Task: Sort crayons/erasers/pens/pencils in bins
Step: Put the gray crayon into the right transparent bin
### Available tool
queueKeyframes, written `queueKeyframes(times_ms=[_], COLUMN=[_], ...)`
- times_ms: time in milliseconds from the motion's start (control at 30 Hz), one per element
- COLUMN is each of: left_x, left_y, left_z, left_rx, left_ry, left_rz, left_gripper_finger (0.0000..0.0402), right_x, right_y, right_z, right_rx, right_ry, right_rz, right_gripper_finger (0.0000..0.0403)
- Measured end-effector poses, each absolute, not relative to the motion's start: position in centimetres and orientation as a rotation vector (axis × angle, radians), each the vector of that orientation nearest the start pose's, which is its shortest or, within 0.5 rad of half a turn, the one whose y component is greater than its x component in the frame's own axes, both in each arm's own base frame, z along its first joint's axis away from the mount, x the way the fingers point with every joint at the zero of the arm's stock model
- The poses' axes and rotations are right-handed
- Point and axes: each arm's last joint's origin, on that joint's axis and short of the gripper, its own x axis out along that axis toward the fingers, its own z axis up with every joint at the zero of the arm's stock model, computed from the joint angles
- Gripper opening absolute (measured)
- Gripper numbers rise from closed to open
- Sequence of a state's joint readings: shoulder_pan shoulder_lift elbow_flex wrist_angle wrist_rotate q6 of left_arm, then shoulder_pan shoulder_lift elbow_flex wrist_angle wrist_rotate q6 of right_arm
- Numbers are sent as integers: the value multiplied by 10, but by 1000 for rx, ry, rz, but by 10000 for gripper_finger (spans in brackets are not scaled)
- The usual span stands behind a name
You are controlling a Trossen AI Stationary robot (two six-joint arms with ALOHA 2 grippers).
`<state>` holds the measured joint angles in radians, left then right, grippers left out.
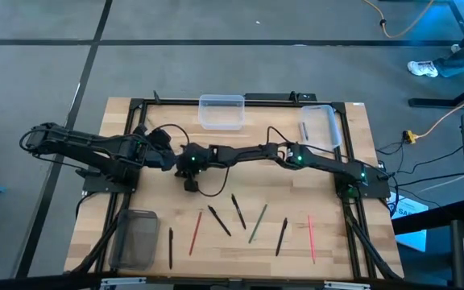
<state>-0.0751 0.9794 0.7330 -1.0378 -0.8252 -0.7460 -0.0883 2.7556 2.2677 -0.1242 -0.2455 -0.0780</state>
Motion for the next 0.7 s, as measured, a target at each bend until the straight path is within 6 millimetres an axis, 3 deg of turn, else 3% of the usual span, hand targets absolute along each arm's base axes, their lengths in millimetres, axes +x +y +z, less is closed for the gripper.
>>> queueKeyframes(times_ms=[300, 533, 700], left_x=[146, 139, 140], left_y=[17, 32, 40], left_z=[225, 202, 197], left_rx=[-101, -250, -262], left_ry=[773, 773, 781], left_rz=[1159, 1272, 1285], left_gripper_finger=[119, 119, 119], right_x=[579, 574, 569], right_y=[-52, -71, -82], right_z=[99, 116, 118], right_rx=[52, 149, 176], right_ry=[664, 631, 654], right_rz=[194, 359, 378], right_gripper_finger=[38, 41, 41])
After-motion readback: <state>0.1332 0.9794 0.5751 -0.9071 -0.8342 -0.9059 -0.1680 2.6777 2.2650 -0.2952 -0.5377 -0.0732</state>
